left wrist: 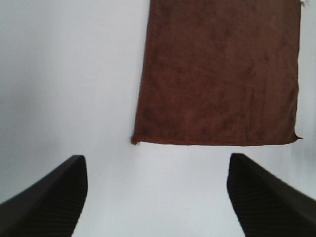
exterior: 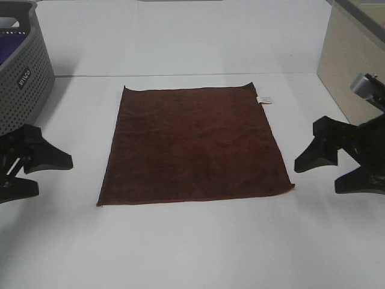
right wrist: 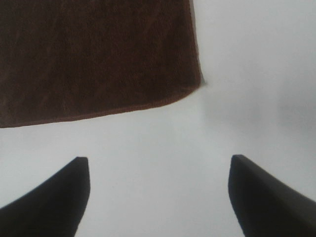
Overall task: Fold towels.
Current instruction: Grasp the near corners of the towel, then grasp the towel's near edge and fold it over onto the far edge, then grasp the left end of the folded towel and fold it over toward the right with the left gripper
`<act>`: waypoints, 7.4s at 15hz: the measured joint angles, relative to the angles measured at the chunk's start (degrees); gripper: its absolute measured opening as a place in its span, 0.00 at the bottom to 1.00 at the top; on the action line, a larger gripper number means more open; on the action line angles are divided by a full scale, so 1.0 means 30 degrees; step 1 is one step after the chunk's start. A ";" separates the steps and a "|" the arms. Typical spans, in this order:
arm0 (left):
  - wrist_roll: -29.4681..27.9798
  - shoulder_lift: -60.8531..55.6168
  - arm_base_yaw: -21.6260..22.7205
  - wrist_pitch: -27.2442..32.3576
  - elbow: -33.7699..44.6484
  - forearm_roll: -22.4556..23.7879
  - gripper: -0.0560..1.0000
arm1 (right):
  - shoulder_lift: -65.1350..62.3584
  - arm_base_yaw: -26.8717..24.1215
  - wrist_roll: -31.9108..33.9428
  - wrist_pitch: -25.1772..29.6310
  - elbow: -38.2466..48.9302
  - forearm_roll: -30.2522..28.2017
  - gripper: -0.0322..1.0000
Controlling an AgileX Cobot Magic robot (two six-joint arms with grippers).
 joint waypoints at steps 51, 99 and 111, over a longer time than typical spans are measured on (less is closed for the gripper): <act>-1.1459 0.7582 -0.3266 0.3571 -1.3083 1.2777 0.05 | 0.8556 0.0210 -0.0688 0.6551 -1.1822 -0.0115 0.03; -1.0657 1.3617 -0.1662 0.2120 -1.7036 1.0791 0.23 | 1.3407 0.0688 0.0764 0.5118 -1.7227 -0.3839 0.78; -1.9595 1.3636 -0.2177 1.1268 -2.7578 2.2231 0.09 | 1.3407 0.0688 0.0764 0.5061 -1.7227 -0.4068 0.78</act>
